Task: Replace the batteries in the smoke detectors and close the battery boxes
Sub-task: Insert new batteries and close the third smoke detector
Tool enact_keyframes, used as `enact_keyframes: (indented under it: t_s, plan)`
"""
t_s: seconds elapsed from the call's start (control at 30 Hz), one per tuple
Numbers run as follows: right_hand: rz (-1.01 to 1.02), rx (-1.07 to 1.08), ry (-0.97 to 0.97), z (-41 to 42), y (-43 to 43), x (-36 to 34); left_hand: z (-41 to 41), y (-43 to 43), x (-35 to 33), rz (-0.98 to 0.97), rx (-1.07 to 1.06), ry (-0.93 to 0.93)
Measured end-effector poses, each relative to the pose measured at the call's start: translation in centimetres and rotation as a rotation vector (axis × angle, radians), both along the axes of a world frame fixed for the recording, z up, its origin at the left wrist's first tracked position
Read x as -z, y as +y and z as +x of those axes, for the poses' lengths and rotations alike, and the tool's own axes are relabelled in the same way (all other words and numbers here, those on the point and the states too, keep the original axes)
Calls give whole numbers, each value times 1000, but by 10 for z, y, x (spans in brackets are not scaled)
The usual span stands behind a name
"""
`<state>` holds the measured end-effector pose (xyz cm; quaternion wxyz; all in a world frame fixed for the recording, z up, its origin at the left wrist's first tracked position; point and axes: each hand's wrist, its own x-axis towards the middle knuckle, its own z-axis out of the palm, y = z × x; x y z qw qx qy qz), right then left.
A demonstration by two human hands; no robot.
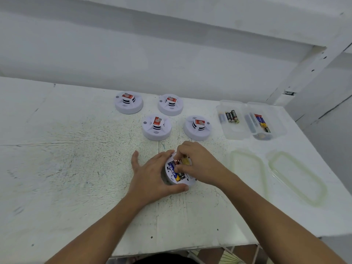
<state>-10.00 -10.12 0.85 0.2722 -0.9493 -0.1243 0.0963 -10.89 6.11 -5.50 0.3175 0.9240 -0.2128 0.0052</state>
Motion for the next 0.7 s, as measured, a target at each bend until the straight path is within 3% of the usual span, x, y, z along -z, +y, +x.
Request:
enact_keyframes:
  t_s: [0.33,0.7]
  plan:
    - [-82,-16,135,8,3,-14,-1,1,-4,17,1,-6]
    - [179,387,103,-9,9,15,-2,2,-5,10,2,-6]
